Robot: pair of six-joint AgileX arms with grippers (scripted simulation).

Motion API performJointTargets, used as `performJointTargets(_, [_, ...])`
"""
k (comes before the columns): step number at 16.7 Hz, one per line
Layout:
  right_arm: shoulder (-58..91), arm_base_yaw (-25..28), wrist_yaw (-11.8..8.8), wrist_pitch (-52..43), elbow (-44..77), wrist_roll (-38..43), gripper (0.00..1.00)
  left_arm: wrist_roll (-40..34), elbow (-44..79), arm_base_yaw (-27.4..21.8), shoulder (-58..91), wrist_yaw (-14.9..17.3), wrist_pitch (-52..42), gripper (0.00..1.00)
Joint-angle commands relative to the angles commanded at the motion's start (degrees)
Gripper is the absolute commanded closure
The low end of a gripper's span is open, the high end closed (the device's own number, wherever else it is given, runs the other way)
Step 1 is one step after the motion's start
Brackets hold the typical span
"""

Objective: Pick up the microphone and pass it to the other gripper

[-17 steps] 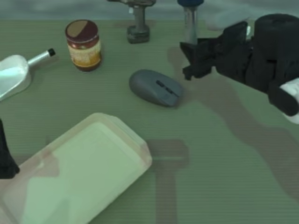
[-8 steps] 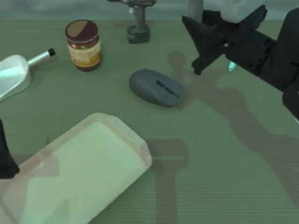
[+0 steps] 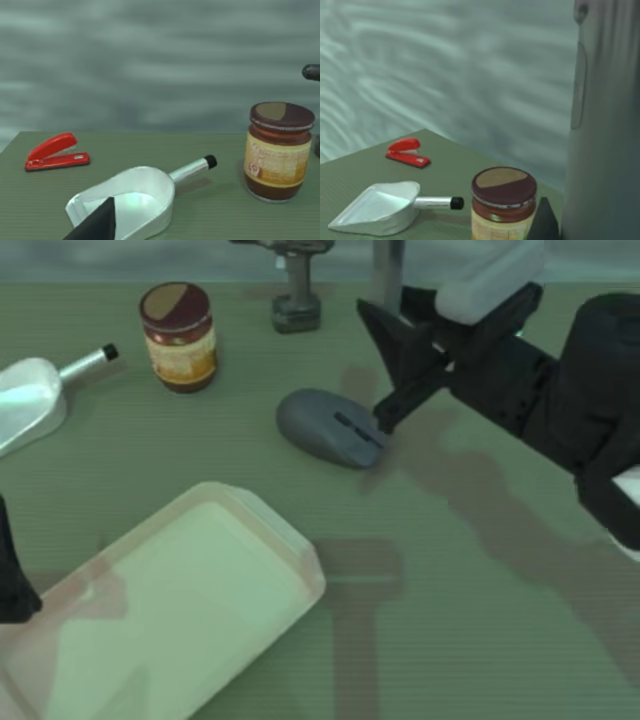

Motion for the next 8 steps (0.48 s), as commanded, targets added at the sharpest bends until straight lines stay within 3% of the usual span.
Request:
performJointTargets(3, [-1.26,4.3,3.88,1.62,-2.09,0.23,1.0,0.0,0.0,0.0,0.0,0.0,0.0,0.0])
performJointTargets(8, [-1.24,4.71,4.27,1.79,-2.23,0.33,1.0,0.0,0.0,0.0,0.0,0.0,0.0,0.0])
